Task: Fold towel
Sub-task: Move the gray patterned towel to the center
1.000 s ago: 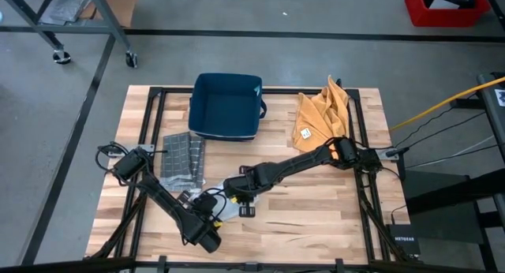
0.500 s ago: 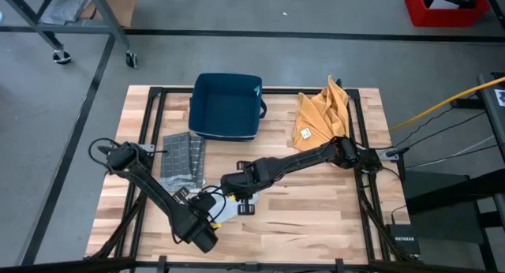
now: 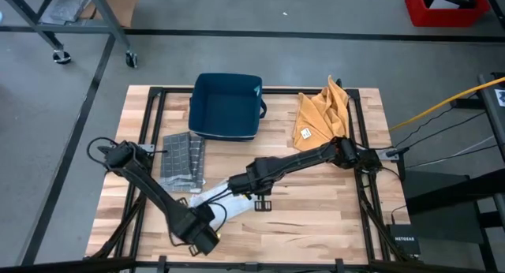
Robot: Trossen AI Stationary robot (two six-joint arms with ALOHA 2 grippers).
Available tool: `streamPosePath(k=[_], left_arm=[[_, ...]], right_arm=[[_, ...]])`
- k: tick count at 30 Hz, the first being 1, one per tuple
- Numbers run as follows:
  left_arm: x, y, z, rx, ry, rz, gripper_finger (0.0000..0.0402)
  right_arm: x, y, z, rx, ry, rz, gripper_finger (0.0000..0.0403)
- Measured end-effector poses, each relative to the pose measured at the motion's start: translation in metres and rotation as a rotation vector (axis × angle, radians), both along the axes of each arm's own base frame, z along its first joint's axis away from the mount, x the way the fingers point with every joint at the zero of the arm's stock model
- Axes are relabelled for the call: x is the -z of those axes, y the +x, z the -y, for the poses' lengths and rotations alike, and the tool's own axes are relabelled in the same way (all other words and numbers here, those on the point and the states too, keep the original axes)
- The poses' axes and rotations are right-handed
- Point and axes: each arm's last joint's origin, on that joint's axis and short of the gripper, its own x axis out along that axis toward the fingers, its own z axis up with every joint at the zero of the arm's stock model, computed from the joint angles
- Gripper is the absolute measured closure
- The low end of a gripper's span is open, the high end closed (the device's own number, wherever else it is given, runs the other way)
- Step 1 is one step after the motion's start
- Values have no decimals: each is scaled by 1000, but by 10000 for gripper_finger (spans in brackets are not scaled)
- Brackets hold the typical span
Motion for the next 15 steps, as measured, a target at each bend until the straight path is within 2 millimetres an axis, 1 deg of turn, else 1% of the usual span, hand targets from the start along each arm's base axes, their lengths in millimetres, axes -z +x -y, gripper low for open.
streamPosePath(k=[2, 4, 6, 9, 11, 15], left_arm=[[-16, -1, 5, 25, 44, 102, 306], [-37, -4, 7, 27, 97, 219, 309], [-58, -11, 7, 32, 162, 341, 309], [-84, -25, 4, 47, 242, 491, 307], [-99, -32, -2, 58, 272, 576, 305], [-124, -45, -19, 102, 307, 679, 304]], right_arm=[[-13, -5, -2, -8, 9, 31, 381], [-29, -12, -3, -14, 19, 65, 381], [-46, -18, -2, -16, 29, 114, 381], [-63, -24, -3, -19, 28, 187, 381], [-70, -25, -3, -17, 21, 225, 382], [-73, -23, -1, -4, -15, 278, 382]])
